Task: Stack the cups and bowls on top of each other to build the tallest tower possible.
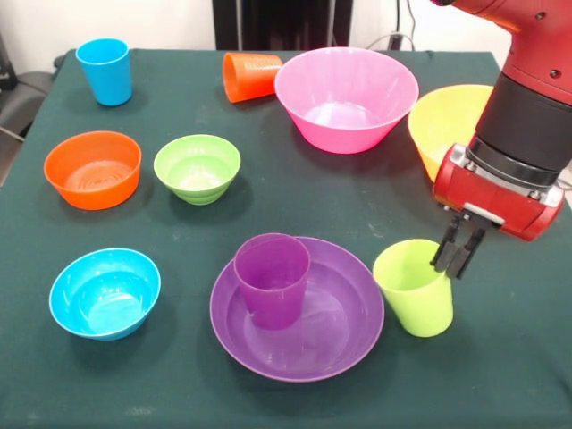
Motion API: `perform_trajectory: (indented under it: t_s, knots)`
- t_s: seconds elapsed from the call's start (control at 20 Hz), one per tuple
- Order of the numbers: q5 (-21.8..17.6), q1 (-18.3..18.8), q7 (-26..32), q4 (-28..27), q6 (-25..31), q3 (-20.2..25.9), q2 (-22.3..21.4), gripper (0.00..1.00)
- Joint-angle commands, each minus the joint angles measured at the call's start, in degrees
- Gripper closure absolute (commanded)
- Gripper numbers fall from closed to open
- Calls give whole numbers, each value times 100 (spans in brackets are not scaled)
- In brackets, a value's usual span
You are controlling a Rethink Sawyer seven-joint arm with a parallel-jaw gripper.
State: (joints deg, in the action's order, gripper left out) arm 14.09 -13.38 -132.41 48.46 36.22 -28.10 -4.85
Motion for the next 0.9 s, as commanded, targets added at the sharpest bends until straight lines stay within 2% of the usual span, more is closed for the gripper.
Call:
perform_trajectory:
  t_s: [0.05,0.45,0.9]
  knots:
    - [298,-149,-1591,-8,-194,338,661,100]
    - [693,-256,-1930,-348,-107,155,980,100]
    - [823,-317,-2001,-422,-63,-4,1064,100]
